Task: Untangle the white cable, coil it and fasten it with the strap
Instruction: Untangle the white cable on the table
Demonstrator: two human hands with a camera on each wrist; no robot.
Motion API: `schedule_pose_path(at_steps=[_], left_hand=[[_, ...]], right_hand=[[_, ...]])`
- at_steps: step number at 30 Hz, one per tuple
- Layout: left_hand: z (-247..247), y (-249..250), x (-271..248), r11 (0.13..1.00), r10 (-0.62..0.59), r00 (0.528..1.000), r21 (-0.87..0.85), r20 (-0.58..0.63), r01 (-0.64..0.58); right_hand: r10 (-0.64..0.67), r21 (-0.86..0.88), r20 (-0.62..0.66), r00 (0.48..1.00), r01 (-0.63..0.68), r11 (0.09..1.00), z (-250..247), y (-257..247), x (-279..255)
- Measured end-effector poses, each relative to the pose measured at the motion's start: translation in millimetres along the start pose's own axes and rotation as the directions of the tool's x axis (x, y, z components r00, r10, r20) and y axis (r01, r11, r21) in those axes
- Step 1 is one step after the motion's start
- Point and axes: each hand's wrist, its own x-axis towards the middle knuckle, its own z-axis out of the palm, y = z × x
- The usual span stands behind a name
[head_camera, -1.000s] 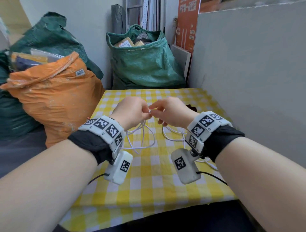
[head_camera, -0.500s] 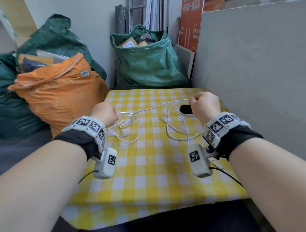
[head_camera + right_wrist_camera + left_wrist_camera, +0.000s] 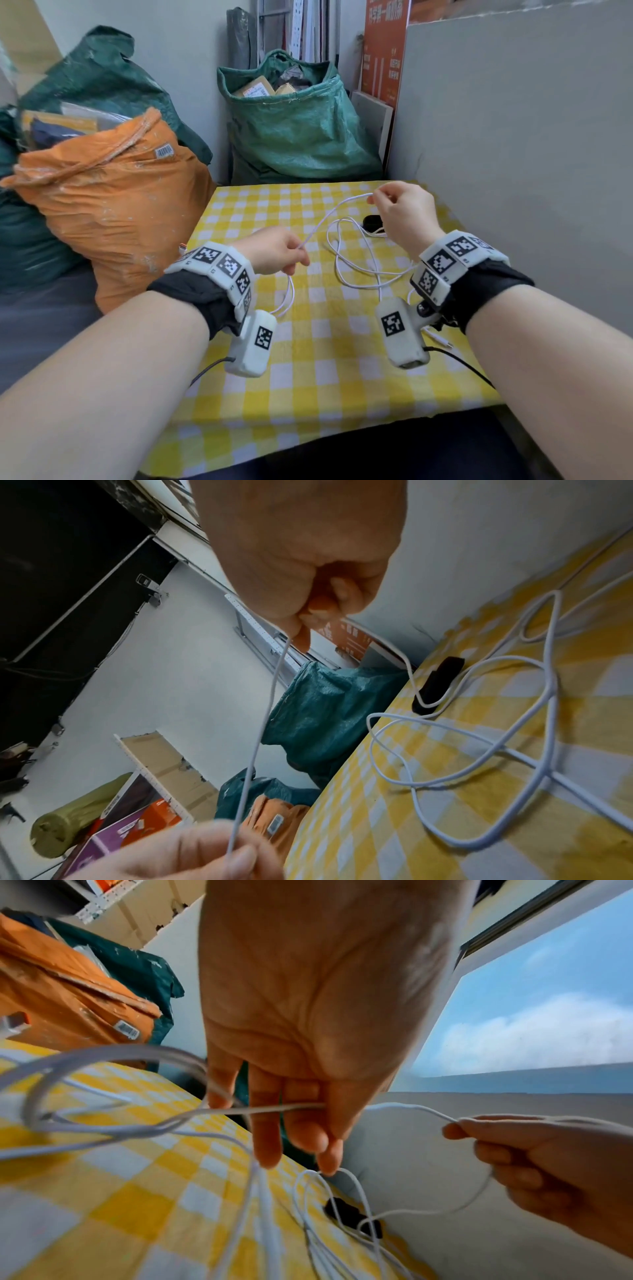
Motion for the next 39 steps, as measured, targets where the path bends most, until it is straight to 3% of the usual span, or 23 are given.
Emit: schedule_pose_path(at_steps=[3, 6, 8, 10, 13, 16, 19, 23, 27, 31, 34, 39], left_hand=[[-2.7, -14.6, -1.5, 0.998, -0.067, 0.993, 0.015, -0.092, 0.069], [-9.7, -34.3, -2.8, 0.984, -0.161, 0.959, 0.037, -0.235, 0.175], [-12.1, -41.3, -3.6, 0.975, -0.212, 0.939, 0.012, -0.27, 0.223], [-11.7, -39.6, -4.8, 0.973, -0.222, 0.947, -0.113, -0.232, 0.2], [-8.7, -26.2, -5.4, 0.978, -0.187, 0.957, -0.139, -0.221, 0.159], [-7.9, -11.8, -3.0, 0.99, -0.121, 0.96, 0.043, -0.251, 0.135], [-6.5, 1.6, -2.4, 0.99, -0.067, 0.963, 0.104, -0.26, 0.097], [-5.8, 12.8, -5.4, 0.997, -0.013, 0.967, 0.066, -0.254, 0.031], [-7.3, 4.8, -4.4, 0.997, -0.017, 0.967, 0.073, -0.255, 0.037], [-14.4, -24.3, -4.7, 0.95, -0.147, 0.949, 0.228, -0.278, 0.214], [-17.3, -49.5, -9.6, 0.899, -0.241, 0.925, 0.291, -0.293, 0.326], [-16.2, -55.0, -13.0, 0.889, -0.296, 0.903, 0.256, -0.311, 0.379]], right_hand=[[0.078, -0.151, -0.11, 0.991, -0.094, 0.984, -12.3, 13.3, 5.3], [0.213, -0.24, -0.166, 0.963, -0.249, 0.938, -18.4, 27.3, 9.7], [0.306, -0.289, -0.15, 0.94, -0.338, 0.896, -20.2, 32.8, 10.9], [0.377, -0.369, -0.08, 0.923, -0.379, 0.849, -19.7, 30.8, 8.6], [0.336, -0.462, 0.033, 0.941, -0.284, 0.84, -11.9, 16.7, -1.2], [0.146, -0.261, 0.191, 0.971, -0.093, 0.961, 3.8, 0.3, -12.6], [-0.035, -0.108, 0.407, 0.913, 0.086, 0.99, 18.2, -16.1, -24.1], [-0.059, -0.04, 0.538, 0.841, 0.095, 0.995, 30.6, -23.9, -30.6], [-0.072, -0.047, 0.405, 0.912, 0.1, 0.994, 28.6, -18.7, -26.9], [0.02, -0.132, 0.152, 0.988, 0.0, 0.991, 16.1, 0.3, -13.2], [0.131, -0.178, 0.04, 0.991, -0.122, 0.976, 5.6, 14.7, -5.4], [0.217, -0.327, 0.033, 0.976, -0.195, 0.925, 8.9, 14.9, -2.9]])
